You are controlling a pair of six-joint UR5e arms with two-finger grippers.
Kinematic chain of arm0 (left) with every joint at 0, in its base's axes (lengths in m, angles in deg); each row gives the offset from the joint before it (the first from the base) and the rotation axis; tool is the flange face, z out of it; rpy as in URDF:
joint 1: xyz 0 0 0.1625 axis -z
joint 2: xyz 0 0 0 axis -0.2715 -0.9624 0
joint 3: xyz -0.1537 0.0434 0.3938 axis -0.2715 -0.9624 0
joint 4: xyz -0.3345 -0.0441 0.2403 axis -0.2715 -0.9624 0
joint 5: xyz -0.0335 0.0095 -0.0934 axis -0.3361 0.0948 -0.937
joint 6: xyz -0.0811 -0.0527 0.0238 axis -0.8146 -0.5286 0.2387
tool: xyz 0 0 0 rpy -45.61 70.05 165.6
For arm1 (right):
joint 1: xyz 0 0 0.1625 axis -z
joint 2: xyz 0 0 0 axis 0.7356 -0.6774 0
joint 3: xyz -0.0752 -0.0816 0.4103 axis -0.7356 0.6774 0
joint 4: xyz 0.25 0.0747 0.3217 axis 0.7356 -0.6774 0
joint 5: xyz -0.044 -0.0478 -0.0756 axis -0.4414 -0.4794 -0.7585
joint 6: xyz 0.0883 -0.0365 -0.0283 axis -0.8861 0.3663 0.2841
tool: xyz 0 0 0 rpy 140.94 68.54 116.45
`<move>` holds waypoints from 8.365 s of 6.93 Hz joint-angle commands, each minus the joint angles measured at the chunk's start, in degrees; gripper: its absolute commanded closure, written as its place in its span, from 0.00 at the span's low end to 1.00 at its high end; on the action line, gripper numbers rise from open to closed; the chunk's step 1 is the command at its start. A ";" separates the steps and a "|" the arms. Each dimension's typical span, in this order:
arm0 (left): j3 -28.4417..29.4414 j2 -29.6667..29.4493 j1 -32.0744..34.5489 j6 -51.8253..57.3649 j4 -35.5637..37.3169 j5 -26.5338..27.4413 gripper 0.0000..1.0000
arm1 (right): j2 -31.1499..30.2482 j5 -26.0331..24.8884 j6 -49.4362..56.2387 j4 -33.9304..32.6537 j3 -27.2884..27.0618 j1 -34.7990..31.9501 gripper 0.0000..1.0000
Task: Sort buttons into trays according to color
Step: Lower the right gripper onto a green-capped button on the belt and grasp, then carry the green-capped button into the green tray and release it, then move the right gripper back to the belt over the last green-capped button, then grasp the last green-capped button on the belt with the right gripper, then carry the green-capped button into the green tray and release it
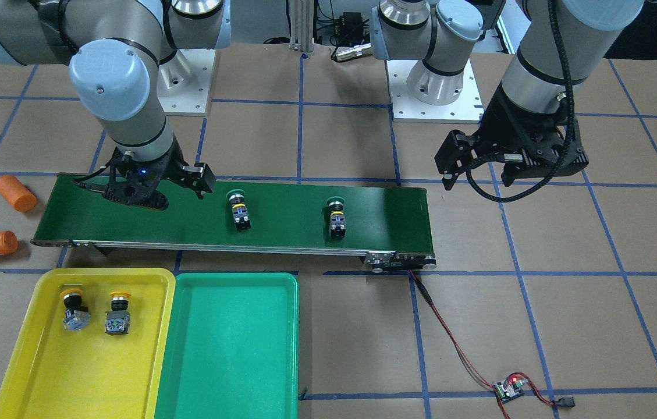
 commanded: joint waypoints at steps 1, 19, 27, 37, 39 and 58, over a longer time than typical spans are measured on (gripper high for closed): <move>1.40 0.76 0.00 0.02 -1.69 -0.08 0.00 | 0.51 4.67 -0.16 -0.44 -0.41 -1.65 0.00; 3.08 -1.33 -0.26 0.20 -5.14 0.79 0.00 | 22.91 -1.83 1.41 -23.89 13.83 -1.21 1.00; 3.43 -1.16 -0.26 0.11 -5.49 0.88 0.00 | 20.93 -2.44 4.76 -26.39 12.95 -0.25 0.00; 3.17 -0.72 -1.67 0.02 -5.23 0.71 0.00 | -3.00 0.79 0.19 -3.39 -2.86 1.16 0.02; 3.43 -1.07 -1.67 -0.06 -5.31 0.71 0.00 | -1.69 3.87 0.28 -3.78 -3.92 1.16 0.01; 3.61 -1.07 -1.76 -0.06 -5.05 0.79 0.00 | 23.61 3.80 -2.98 -25.71 15.50 -1.39 1.00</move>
